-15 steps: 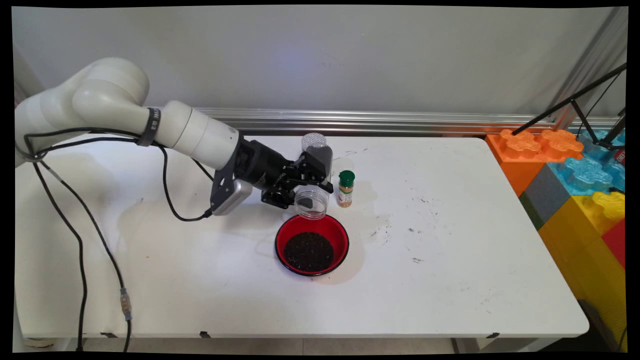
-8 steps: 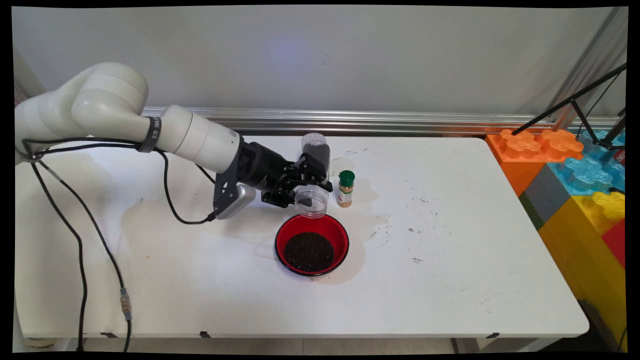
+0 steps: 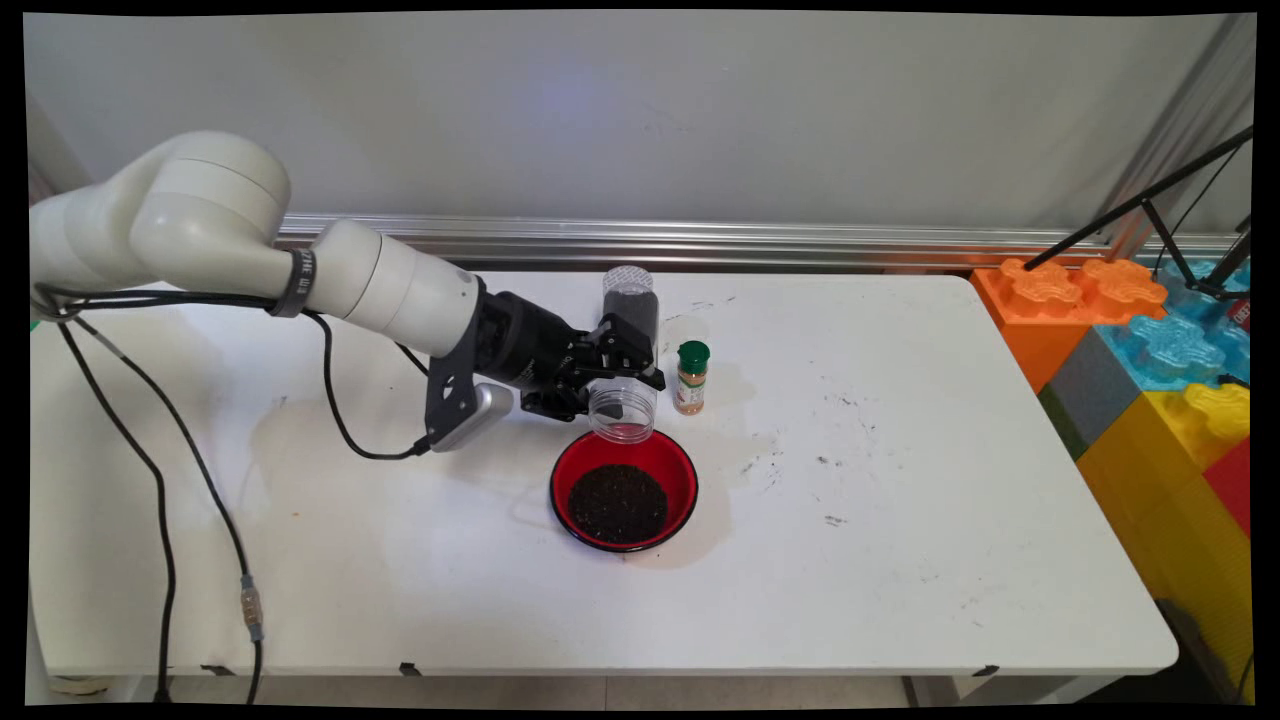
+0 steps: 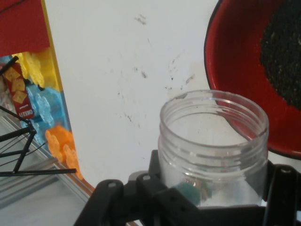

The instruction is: Pour the black seasoning powder in the red bowl

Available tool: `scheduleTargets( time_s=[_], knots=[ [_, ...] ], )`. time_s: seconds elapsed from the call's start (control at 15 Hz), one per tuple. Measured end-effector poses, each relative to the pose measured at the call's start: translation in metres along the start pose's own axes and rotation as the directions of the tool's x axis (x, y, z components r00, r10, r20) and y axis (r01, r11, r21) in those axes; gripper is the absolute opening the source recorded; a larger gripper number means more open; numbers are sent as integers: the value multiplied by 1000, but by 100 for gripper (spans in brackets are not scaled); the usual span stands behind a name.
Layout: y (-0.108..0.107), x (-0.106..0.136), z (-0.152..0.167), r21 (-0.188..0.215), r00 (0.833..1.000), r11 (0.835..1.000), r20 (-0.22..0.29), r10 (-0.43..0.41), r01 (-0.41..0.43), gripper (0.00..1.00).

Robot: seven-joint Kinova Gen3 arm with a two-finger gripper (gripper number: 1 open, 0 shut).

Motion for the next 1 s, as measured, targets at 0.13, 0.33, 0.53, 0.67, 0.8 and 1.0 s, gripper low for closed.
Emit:
scheduleTargets(
  time_s=[0.13, 0.33, 0.53, 0.67, 0.8, 1.0],
  knots=[
    [-2, 2, -2, 3, 1000, 1000, 6, 13, -13, 0],
    [-4, 4, -4, 9, 999, 999, 16, 41, -41, 0],
    [-5, 4, -4, 15, 997, 997, 26, 73, -74, 0],
    [-6, 3, -3, 20, 995, 995, 33, 99, -100, 0],
    [-7, 2, -2, 23, 992, 992, 38, 119, -120, 0],
    [-7, 1, 0, 29, 988, 988, 47, 150, -151, 0]
  ],
)
